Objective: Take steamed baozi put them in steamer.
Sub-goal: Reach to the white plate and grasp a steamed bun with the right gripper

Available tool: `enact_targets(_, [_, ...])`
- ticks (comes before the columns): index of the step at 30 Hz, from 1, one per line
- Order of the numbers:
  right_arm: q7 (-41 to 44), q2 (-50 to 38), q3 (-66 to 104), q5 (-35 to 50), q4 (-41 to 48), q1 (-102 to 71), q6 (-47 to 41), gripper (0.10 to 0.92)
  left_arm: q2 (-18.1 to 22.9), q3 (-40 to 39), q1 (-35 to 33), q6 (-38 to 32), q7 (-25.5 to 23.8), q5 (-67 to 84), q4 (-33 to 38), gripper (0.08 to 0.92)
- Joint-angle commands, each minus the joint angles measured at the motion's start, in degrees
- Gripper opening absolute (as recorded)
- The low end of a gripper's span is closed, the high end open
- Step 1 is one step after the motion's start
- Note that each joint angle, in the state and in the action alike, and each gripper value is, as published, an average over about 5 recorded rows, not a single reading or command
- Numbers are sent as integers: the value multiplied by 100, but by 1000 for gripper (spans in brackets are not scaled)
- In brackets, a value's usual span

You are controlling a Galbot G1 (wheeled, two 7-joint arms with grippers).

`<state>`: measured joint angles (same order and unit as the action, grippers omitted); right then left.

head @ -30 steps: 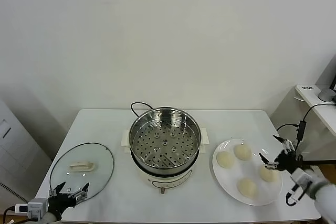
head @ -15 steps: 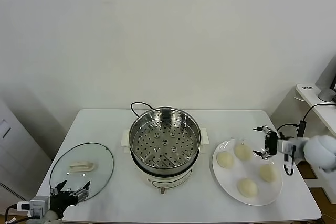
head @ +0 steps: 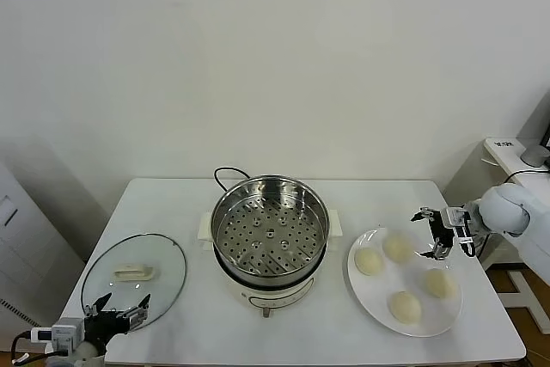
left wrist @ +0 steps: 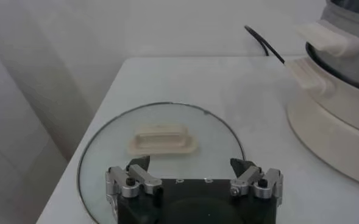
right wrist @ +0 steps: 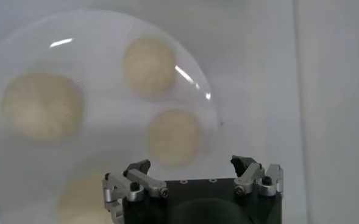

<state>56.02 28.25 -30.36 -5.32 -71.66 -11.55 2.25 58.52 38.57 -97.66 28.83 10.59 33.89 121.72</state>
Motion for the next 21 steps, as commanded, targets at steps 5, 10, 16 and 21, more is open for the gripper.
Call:
enact_targets(5, [119,450,-724,91,597,476,181,823,4,-19,42,17,1,-10,-7,823])
enact_targets(10, [74,626,-702,70,669,341,205,823,21,-52,66,26,5,-15,-12,823])
enact_targets(16, [22,789,-629,-17,758,247,199,823,36,-80,86,37,14,-33,-8,823])
enact_targets(21, [28,890,-536,-112,845,141,176,812,45,-94,82,40,16,-46,11,823])
